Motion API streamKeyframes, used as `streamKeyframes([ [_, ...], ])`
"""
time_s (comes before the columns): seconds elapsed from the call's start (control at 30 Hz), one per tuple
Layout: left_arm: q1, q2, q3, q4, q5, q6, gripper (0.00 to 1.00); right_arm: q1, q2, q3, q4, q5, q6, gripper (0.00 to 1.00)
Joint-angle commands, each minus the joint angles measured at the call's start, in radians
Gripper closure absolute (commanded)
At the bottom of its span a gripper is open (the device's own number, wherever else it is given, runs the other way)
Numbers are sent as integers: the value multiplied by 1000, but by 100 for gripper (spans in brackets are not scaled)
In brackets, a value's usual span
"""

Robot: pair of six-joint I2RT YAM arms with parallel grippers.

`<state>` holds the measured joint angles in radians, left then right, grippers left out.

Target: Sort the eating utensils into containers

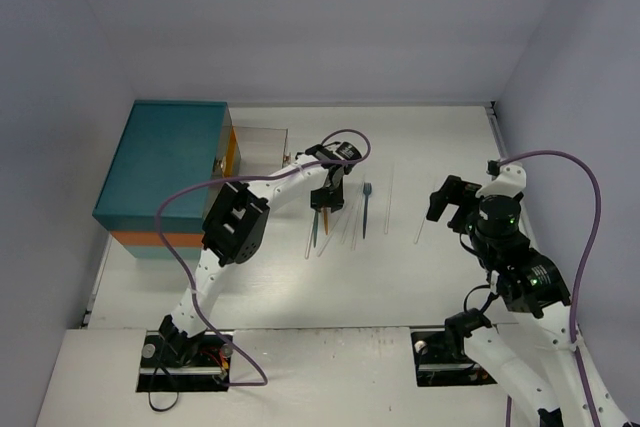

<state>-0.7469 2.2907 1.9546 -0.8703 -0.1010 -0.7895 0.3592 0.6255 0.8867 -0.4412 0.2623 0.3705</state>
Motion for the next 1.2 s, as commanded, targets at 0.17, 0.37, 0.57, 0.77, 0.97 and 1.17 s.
streamKeyframes([
  [0.17, 4, 23, 46, 34, 22, -28, 87, -5, -16, 49, 8, 26, 23, 1],
  [0.37, 1, 18, 97, 33, 29, -10, 100, -5, -17, 44, 5, 31, 28, 1],
  [0.57, -6, -116, 182, 31, 34, 12, 100, -5, -22, 49, 2, 38, 30, 1],
  [0.77, 21, -272, 216, 28, -68, 0, 100, -5, -21, 46, 2, 42, 31, 1],
  [0.97, 166, -371, 138, 25, -105, -40, 100, -6, -13, 41, 2, 45, 31, 1],
  [1.17, 281, -380, 104, 28, -126, -15, 100, -5, -12, 31, 4, 44, 36, 1],
])
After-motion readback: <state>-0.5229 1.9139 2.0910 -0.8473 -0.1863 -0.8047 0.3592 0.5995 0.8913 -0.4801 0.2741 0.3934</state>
